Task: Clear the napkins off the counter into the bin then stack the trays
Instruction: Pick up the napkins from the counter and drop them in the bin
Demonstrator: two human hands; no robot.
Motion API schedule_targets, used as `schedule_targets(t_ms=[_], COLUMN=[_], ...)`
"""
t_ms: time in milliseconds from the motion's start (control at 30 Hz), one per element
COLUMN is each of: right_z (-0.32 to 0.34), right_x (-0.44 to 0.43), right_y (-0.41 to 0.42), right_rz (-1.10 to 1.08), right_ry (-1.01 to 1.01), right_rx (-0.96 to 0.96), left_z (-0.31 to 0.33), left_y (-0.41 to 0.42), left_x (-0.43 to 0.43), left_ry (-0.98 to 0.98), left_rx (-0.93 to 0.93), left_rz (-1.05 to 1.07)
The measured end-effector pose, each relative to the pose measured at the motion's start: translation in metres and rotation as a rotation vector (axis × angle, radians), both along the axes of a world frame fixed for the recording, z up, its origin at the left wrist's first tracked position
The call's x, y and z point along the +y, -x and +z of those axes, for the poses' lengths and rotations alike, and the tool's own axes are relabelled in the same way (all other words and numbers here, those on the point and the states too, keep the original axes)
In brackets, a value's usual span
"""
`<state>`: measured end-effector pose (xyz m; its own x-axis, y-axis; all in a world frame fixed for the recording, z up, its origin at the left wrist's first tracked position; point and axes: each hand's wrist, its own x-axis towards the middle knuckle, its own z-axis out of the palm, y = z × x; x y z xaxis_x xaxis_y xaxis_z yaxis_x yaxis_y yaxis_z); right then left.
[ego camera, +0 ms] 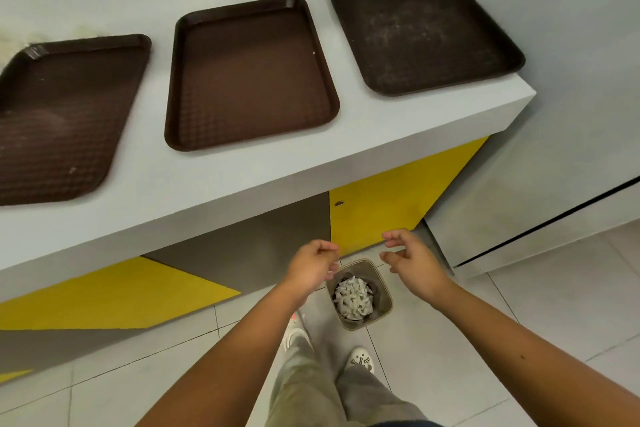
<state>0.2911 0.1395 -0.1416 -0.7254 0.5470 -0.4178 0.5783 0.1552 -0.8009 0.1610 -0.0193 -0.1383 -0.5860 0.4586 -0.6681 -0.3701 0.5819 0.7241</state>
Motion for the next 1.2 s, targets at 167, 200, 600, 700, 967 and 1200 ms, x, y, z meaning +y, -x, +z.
schedule_targets(t_ms=[167, 200, 600, 700, 967, 1200], right_z=[0.046, 0.056, 0.145, 0.162, 0.18, 0.173], right_x=[-0.023, -0.03, -0.154, -0.196, -0.318, -0.406], right_y=[0.039, 0.048, 0.162, 0.196, 0.281, 0.337], right_rz=[0.139, 0.176, 0.553, 0.59, 0.607, 0.606], right_ry=[-0.026, -0.039, -0.101, -0.1, -0.06, -0.077], right_rx=[0.131, 0.153, 0.367, 0.412, 0.503, 0.509], left_z=[0.05, 0.06, 0.156, 0.167, 0.178, 0.173], left_y=[0.016, 0.021, 0.089, 0.11, 0.176, 0.226], left_x=[-0.031, -0.039, -0.187, -0.238, -0.385, -0.483], left_ry=[-0.079, -0.088, -0.137, -0.109, -0.05, -0.015], left_rx=[0.198, 0.24, 0.508, 0.561, 0.617, 0.641], left_rz=[-0.016, -0.014, 0.28, 0.353, 0.414, 0.456])
